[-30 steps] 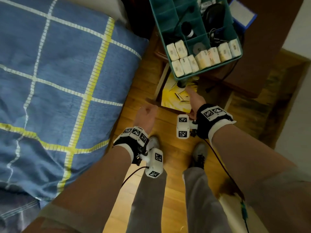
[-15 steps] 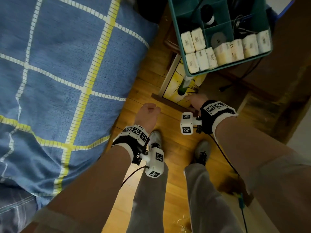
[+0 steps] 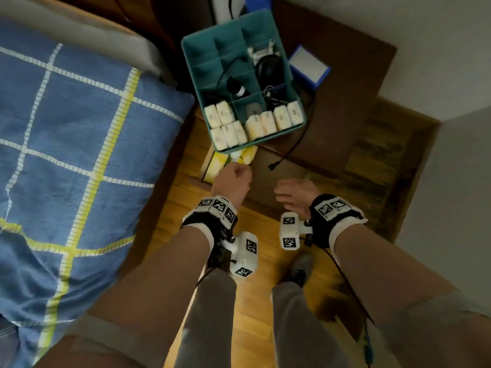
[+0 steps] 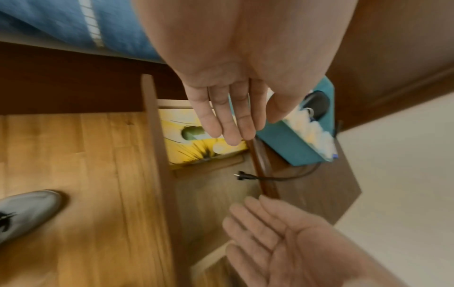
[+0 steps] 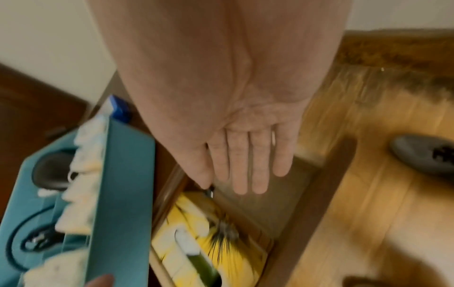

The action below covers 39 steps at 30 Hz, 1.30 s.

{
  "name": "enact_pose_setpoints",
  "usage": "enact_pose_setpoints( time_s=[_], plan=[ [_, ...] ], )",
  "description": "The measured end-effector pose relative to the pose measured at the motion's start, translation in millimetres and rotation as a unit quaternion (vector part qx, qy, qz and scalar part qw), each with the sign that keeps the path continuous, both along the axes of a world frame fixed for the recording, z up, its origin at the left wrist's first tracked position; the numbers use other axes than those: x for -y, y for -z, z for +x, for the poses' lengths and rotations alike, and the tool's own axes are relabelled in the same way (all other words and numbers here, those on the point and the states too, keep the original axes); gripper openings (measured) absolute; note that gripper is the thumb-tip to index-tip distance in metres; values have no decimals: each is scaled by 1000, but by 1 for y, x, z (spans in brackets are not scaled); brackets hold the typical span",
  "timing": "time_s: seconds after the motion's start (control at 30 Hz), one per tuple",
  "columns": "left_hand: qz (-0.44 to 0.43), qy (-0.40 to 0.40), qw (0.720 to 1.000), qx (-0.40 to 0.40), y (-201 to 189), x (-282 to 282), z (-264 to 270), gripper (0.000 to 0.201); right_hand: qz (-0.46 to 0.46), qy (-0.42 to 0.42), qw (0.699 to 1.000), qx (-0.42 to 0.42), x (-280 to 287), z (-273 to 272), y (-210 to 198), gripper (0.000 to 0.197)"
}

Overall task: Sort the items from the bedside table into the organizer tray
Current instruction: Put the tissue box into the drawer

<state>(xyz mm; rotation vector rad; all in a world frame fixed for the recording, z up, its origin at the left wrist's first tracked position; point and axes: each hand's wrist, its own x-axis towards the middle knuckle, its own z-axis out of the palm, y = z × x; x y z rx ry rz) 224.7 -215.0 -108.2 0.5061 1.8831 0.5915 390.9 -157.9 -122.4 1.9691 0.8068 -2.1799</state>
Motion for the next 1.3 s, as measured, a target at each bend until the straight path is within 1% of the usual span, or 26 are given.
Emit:
enact_pose_setpoints(
  time_s=[0.07, 0.17, 0.2, 0.27, 0.33, 0.43, 0.5, 0.57, 0.63, 0.7, 0.77, 0.9, 0.97, 1.1, 1.2, 1.27, 1.3],
  plan=[
    [12, 14, 1000, -19, -21, -21, 28, 13, 19, -7, 1000, 12, -18, 37, -19, 36],
    [27, 48, 997, -50, -45, -55, 72, 21, 74, 17, 996, 45, -50, 93, -52, 28],
    [35, 55, 996, -58, -51, -66, 85, 22, 91, 20, 994, 53, -62, 106, -61, 28],
    [44, 70, 994, -73, -57, -90, 106, 19, 125, 27, 990, 64, -91, 126, -70, 32],
    [43, 84, 992, -79, -56, -113, 121, 17, 140, 42, 987, 67, -118, 139, -70, 36],
    [34, 91, 993, -71, -41, -142, 136, 28, 153, 48, 985, 64, -153, 147, -56, 42],
    [28, 117, 990, -75, -26, -161, 144, 40, 152, 44, 984, 75, -173, 153, -46, 44],
    [20, 144, 985, -96, -12, -179, 148, 50, 155, 40, 984, 77, -195, 152, -33, 42],
    [5, 182, 977, -115, 2, -194, 152, 57, 149, 25, 984, 94, -214, 150, -18, 34],
    [-18, 226, 968, -106, 15, -206, 157, 63, 134, 31, 986, 94, -229, 147, -4, 31],
    [-35, 249, 962, -109, 25, -216, 160, 69, 117, 44, 988, 85, -241, 143, 9, 31],
    [-49, 285, 944, -158, 47, -223, 168, 79, 94, 34, 992, 73, -257, 146, 37, 36],
    [-45, 295, 939, -173, 51, -227, 170, 86, 80, 44, 994, 58, -267, 146, 45, 34],
    [-70, 321, 922, -205, 54, -231, 176, 114, 86, -51, 992, 71, -276, 152, 54, 43],
    [-99, 351, 904, -223, 55, -231, 184, 133, 61, -31, 996, 51, -279, 154, 57, 42],
    [-113, 353, 900, -228, 56, -228, 189, 141, 51, -42, 996, 54, -277, 155, 55, 41],
    [-117, 351, 900, -231, 56, -228, 190, 142, 40, -32, 998, 41, -274, 156, 56, 39]
  ],
)
